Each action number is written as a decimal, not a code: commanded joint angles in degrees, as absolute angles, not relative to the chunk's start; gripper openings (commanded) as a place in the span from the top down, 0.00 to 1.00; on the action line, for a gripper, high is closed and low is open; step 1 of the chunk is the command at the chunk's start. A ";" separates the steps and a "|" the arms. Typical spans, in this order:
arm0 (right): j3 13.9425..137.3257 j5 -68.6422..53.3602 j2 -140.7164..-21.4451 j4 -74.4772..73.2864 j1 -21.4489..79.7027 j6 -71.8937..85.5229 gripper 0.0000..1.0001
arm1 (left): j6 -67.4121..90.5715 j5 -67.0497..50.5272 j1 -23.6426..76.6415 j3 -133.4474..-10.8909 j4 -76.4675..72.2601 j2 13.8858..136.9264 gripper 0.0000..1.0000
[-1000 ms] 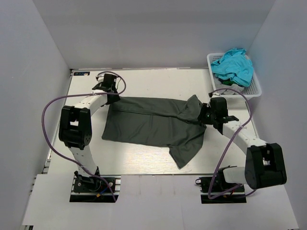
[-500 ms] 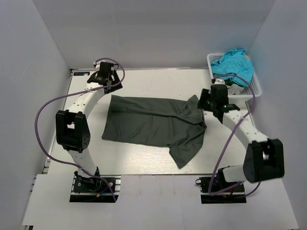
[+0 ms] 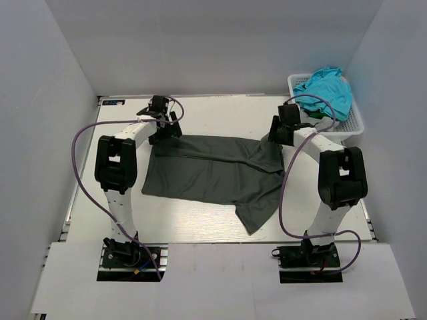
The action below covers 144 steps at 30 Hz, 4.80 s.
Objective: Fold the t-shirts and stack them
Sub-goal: Fold the flattened tshirt in 1/3 of the way, then grap the side of the flattened tshirt closest away from the robot with both arms
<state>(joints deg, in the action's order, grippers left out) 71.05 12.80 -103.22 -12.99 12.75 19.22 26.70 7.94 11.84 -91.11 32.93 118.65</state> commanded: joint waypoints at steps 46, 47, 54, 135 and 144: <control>66.18 -8.34 -92.64 -3.51 6.42 15.38 0.39 | 33.31 12.74 10.90 -76.82 29.79 109.25 0.00; 66.09 -9.48 -92.46 -3.08 6.76 15.12 0.35 | 33.31 12.74 10.90 -78.21 29.79 108.73 0.00; 70.56 -14.84 -96.32 -3.07 8.87 16.26 0.10 | 33.31 13.27 10.90 -82.52 30.32 109.25 0.00; 35.95 5.70 -69.26 -34.81 49.31 36.64 0.11 | 55.55 18.37 9.84 -39.82 37.71 73.92 0.31; 34.19 5.36 -73.39 -31.55 50.28 38.76 0.32 | 55.02 17.84 9.84 -36.74 32.70 73.92 0.50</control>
